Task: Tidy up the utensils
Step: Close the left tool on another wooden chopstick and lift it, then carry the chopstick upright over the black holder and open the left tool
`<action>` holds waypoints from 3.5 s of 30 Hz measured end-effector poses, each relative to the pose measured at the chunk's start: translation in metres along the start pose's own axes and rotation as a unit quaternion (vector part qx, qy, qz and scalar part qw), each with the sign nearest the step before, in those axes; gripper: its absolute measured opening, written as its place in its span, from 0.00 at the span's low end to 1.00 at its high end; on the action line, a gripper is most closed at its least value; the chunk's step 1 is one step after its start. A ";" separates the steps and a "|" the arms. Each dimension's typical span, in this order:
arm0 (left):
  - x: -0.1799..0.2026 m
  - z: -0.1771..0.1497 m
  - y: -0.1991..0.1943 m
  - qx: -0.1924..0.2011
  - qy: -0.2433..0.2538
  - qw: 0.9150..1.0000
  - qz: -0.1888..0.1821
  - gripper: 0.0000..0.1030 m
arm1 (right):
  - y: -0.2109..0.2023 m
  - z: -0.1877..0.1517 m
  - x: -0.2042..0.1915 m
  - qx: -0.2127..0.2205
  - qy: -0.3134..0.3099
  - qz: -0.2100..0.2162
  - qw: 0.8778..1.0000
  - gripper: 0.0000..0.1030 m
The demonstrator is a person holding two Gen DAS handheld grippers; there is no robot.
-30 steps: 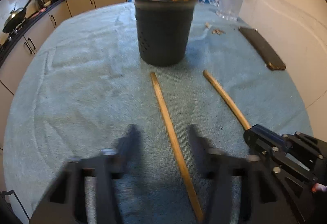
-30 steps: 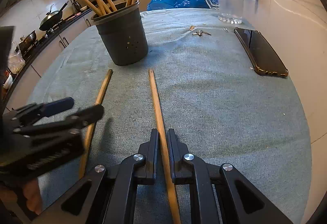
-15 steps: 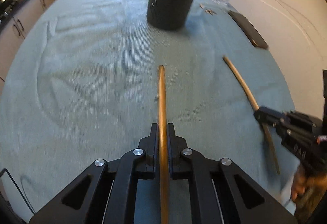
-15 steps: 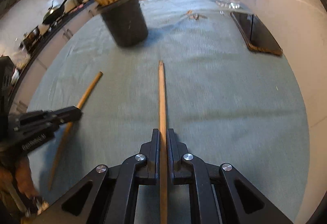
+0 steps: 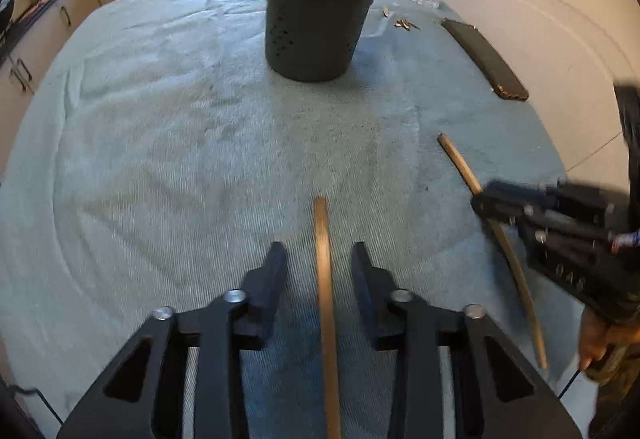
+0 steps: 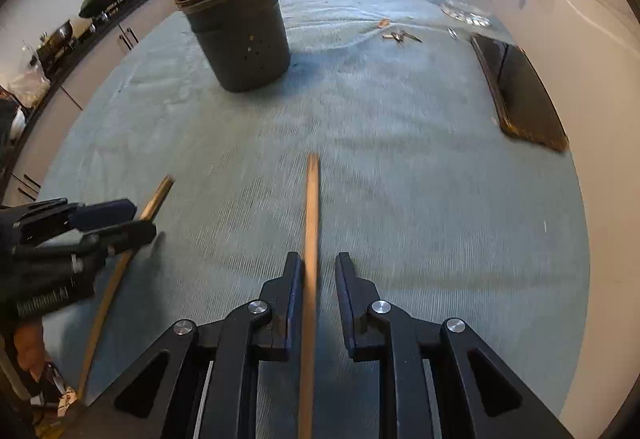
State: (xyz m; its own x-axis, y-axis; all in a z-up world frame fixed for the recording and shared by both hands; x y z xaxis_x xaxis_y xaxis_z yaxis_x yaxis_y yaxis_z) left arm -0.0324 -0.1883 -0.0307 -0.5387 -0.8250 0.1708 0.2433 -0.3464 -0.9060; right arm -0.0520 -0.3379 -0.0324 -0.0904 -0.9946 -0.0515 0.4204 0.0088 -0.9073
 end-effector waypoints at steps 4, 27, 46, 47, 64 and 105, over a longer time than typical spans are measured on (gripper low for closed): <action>0.001 0.009 0.004 -0.004 0.015 1.000 0.015 0.24 | 0.010 0.020 0.000 -0.010 -0.016 -0.014 1.000 0.18; -0.009 0.002 -0.070 0.123 -0.028 0.992 0.011 0.06 | -0.030 0.018 -0.004 0.076 0.031 0.040 0.996 0.07; 0.009 -0.016 -0.164 0.249 -0.035 0.968 0.002 0.06 | -0.142 0.006 -0.028 0.236 0.039 0.075 0.968 0.07; 0.010 -0.017 -0.166 0.252 -0.035 0.967 0.001 0.06 | -0.144 0.004 -0.028 0.239 0.038 0.076 0.967 0.07; 0.010 -0.015 -0.212 0.316 -0.045 0.948 -0.020 0.06 | -0.165 0.007 -0.028 0.276 0.044 0.105 0.954 0.07; -0.002 0.226 -0.185 0.439 -0.060 0.895 0.057 0.06 | -0.179 0.200 0.004 0.427 0.091 0.061 0.898 0.07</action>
State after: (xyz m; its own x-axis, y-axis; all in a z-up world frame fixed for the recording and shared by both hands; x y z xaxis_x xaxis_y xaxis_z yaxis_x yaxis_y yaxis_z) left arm 0.1057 -0.2229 0.2244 -0.3930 -0.9007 0.1853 0.8591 -0.4315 -0.2754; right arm 0.0530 -0.3643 0.2130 -0.1099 -0.9573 -0.2673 0.9689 -0.0432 -0.2436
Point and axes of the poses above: each gripper's, at about its wrist camera, not at the fingertips, and y roughly the way its jaws point, x to its right, z to its top, the point moved 5 cm from there along y, roughly the way its jaws point, and after that the axes turned 4 degrees about -z, right-handed, at the moved point
